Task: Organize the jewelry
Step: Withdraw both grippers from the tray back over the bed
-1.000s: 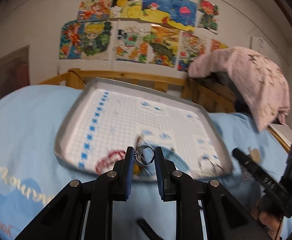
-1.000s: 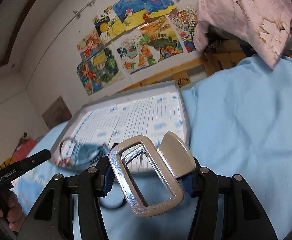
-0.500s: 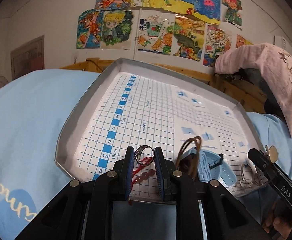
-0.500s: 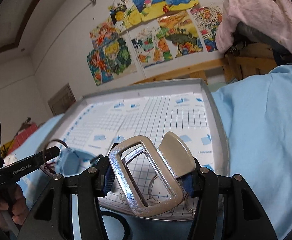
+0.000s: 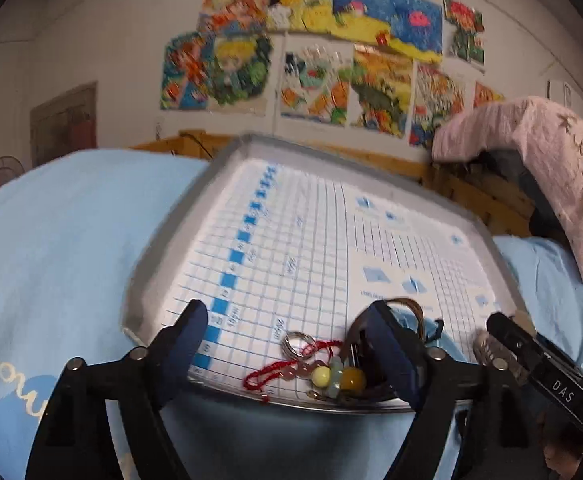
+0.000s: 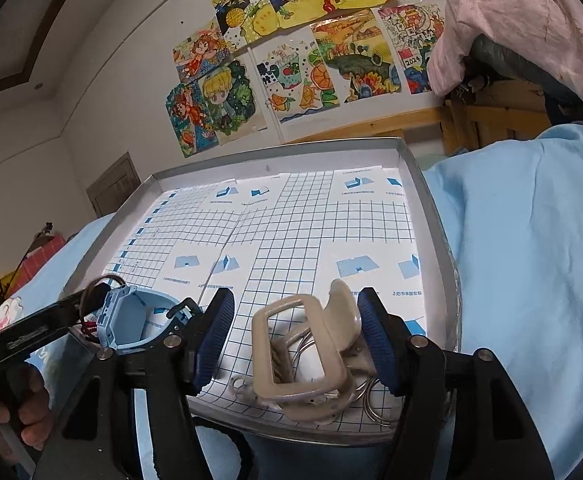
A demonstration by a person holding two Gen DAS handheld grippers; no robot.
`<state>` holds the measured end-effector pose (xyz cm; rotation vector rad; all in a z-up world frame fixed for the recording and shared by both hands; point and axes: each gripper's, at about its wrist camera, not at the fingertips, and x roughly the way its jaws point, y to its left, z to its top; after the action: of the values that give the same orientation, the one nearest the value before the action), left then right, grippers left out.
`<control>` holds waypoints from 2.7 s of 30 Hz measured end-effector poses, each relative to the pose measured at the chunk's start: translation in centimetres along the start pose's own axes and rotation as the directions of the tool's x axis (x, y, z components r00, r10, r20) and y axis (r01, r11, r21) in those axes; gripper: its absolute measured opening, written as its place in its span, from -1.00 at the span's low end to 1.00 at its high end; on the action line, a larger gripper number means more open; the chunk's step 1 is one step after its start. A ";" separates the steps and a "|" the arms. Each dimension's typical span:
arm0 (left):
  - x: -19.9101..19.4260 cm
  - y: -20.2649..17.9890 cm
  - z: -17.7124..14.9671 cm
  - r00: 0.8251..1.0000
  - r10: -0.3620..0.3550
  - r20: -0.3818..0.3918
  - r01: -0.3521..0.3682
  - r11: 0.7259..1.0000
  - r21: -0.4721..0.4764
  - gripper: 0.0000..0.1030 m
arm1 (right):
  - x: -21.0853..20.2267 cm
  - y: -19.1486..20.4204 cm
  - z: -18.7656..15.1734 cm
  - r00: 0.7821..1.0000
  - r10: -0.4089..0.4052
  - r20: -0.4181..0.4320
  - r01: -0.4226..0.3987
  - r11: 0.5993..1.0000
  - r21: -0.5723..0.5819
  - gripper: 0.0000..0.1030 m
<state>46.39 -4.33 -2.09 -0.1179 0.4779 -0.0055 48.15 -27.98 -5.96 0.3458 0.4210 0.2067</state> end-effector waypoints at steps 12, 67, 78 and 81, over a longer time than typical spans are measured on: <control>-5.5 1.2 0.3 0.998 0.011 0.063 -0.008 0.999 -0.050 1.00 | -5.0 1.8 1.2 0.988 0.026 0.155 -0.017 0.998 -0.057 0.97; -34.3 7.1 -13.1 0.986 0.042 0.158 -0.009 0.979 -0.201 1.00 | -36.9 10.8 -10.1 0.966 -0.070 0.247 0.108 0.984 -0.141 0.97; -29.2 3.6 -8.6 0.981 0.074 0.181 -0.055 0.993 -0.109 1.00 | -36.4 8.8 -5.0 0.950 -0.145 0.277 0.181 0.977 -0.109 0.97; -27.1 3.1 -7.2 0.980 0.087 0.178 -0.071 0.993 -0.096 1.00 | -34.9 7.9 -2.9 0.950 -0.164 0.267 0.202 0.972 -0.123 0.97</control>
<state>18.92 -1.16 3.64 -0.1853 0.2997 0.1041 14.80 -29.18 7.15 0.1810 0.1794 0.0095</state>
